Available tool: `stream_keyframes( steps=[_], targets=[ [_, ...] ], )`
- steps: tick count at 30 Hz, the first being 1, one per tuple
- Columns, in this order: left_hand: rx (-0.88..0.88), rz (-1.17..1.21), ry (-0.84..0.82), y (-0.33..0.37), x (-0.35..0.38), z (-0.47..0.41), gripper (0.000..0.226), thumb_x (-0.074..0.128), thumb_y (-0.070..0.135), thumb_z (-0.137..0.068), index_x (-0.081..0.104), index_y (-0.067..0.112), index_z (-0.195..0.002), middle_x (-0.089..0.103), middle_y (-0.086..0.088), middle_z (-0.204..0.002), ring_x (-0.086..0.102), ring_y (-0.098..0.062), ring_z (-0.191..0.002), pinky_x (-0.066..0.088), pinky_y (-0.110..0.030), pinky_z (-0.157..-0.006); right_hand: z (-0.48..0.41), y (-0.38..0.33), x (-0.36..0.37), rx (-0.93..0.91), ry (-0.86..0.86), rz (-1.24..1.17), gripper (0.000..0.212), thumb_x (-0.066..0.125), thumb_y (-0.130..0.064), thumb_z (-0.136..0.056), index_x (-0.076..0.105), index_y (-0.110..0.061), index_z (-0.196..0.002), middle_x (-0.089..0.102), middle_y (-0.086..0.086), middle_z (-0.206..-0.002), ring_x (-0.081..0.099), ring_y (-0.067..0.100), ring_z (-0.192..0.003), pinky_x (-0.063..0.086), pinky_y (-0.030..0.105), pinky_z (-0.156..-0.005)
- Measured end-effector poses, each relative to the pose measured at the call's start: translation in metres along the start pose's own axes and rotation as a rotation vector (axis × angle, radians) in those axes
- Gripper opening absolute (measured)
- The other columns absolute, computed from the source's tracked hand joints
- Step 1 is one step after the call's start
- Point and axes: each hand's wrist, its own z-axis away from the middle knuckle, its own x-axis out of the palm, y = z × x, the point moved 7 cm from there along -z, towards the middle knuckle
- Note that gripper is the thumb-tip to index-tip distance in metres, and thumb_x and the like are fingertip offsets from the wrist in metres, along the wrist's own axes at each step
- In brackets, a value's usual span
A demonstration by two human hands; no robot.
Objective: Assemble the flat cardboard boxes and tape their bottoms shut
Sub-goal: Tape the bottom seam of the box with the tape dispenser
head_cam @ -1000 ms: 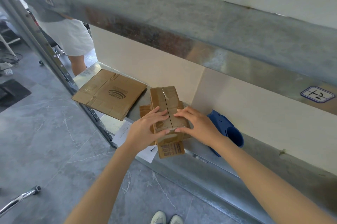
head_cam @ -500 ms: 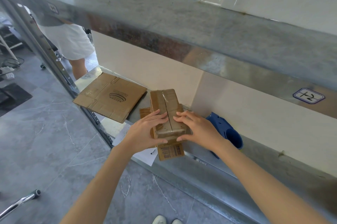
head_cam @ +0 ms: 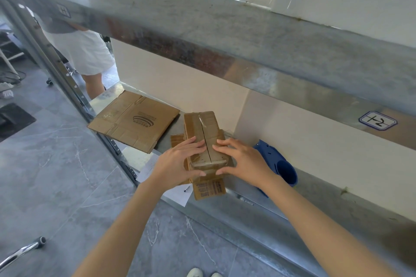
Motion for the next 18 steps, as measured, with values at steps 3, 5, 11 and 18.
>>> stream_keyframes(
  steps=[3,5,11,18],
  targets=[
    [-0.005,0.024,0.095,0.001,0.002,0.002,0.059,0.075,0.052,-0.079,0.058,0.037,-0.134,0.040,0.036,-0.141,0.014,0.023,-0.137,0.035,-0.024,-0.108,0.002,-0.005,0.000,0.034,0.120,-0.014,0.057,0.075,-0.043,-0.082,0.060,-0.026,-0.135,0.054,-0.010,-0.139,0.052,0.014,-0.126,0.052,0.038,-0.095],
    [-0.021,0.048,0.140,0.002,0.004,0.005,0.057,0.077,0.047,-0.080,0.059,0.036,-0.133,0.043,0.034,-0.141,0.019,0.019,-0.138,0.037,-0.024,-0.107,0.004,-0.005,0.003,0.059,0.127,-0.035,0.056,0.073,-0.041,-0.085,0.057,-0.028,-0.137,0.050,-0.013,-0.142,0.050,0.011,-0.126,0.053,0.038,-0.094],
    [-0.059,0.086,0.244,0.012,0.005,0.011,0.057,0.081,0.033,-0.078,0.062,0.030,-0.132,0.048,0.028,-0.141,0.026,0.013,-0.139,0.042,-0.026,-0.108,0.004,0.002,0.014,0.185,0.063,-0.292,0.080,0.079,-0.033,-0.080,0.038,-0.033,-0.149,0.031,-0.009,-0.155,0.038,0.009,-0.135,0.036,0.034,-0.112],
    [-0.056,0.158,0.098,0.014,-0.005,0.023,0.094,0.082,0.059,-0.067,0.039,0.038,-0.148,0.023,0.032,-0.155,0.023,0.013,-0.139,0.036,-0.025,-0.106,-0.012,0.013,0.004,0.202,-0.059,-0.443,0.079,0.081,-0.008,-0.077,0.049,-0.038,-0.142,0.048,-0.024,-0.135,0.053,-0.001,-0.118,0.046,0.032,-0.107]
  ],
)
